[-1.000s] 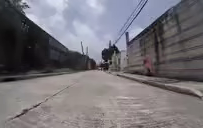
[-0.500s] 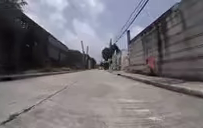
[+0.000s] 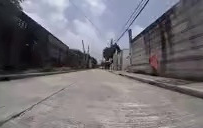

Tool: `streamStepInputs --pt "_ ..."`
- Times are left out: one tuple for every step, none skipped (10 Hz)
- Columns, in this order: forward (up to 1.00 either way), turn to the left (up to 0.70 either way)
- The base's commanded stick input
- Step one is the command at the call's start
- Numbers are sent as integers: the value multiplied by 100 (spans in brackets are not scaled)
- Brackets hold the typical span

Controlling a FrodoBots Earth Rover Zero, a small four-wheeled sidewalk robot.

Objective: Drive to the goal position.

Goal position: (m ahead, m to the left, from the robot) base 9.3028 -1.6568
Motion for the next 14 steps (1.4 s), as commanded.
streamStepInputs --pt "50 1" --pt "50 1" --pt "50 1" --pt "50 1" --pt "50 1" --pt "50 1" --pt "50 1" --pt "50 1" --pt "50 1" --pt "50 1" --pt "50 1" --pt "50 1" --pt "50 1" --pt "50 1"
